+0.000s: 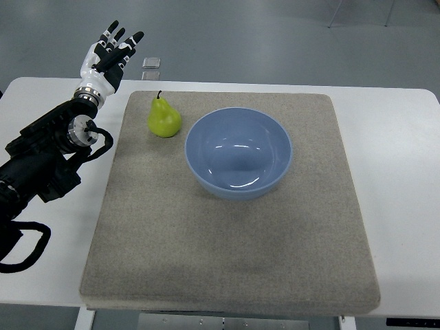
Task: Place pear in bowl with left hand
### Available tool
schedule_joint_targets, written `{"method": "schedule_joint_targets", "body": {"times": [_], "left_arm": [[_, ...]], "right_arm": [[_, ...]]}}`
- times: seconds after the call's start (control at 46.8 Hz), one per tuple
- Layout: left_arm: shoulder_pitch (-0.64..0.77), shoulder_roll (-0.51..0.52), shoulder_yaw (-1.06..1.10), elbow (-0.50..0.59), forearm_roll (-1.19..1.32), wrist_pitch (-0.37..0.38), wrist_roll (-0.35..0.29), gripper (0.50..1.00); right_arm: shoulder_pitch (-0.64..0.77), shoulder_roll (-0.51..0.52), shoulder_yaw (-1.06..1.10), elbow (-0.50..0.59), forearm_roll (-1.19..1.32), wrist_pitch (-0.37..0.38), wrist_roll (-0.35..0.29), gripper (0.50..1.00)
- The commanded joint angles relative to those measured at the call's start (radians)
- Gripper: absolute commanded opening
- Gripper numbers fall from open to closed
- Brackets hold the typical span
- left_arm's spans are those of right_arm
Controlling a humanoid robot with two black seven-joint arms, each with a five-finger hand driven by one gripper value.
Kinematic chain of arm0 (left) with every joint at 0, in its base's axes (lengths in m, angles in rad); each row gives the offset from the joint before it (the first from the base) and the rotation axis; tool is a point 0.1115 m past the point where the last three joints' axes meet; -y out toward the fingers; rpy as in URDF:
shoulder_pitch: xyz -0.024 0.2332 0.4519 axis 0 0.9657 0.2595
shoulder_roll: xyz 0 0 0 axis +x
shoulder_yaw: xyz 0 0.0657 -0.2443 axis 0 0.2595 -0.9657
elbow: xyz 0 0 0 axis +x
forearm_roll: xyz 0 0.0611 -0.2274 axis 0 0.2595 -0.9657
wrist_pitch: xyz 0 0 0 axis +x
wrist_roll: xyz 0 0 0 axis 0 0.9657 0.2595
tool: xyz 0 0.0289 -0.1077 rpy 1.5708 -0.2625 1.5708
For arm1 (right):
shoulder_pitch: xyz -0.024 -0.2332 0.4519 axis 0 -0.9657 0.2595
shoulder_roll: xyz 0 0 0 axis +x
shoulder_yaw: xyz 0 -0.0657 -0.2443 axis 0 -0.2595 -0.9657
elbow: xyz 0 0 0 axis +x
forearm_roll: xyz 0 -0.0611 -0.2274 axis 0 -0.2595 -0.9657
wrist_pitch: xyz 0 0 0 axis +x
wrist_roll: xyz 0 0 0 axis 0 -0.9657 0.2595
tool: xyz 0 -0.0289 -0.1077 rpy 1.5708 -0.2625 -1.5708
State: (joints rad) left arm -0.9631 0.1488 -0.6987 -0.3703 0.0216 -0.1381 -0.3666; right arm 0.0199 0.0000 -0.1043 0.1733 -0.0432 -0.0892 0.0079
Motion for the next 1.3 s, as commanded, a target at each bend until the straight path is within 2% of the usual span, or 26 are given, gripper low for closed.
{"method": "schedule_joint_targets", "body": {"times": [0.0,1.112,1.283], "left_arm": [[0.0,0.0,0.001,0.001,0.003,0.002,-0.002,0.992],[0.001,0.008,0.001,0.002,0.0,0.002,-0.017,0.992],[-0.005,0.009,0.013,0.001,0.001,0.006,0.001,0.99]], "right_arm": [[0.0,0.0,0.0,0.0,0.0,0.0,0.0,0.924],[0.0,0.0,0.0,0.0,0.0,0.0,0.0,0.924],[0.0,0.0,0.0,0.0,-0.001,0.0,0.0,0.924]]}}
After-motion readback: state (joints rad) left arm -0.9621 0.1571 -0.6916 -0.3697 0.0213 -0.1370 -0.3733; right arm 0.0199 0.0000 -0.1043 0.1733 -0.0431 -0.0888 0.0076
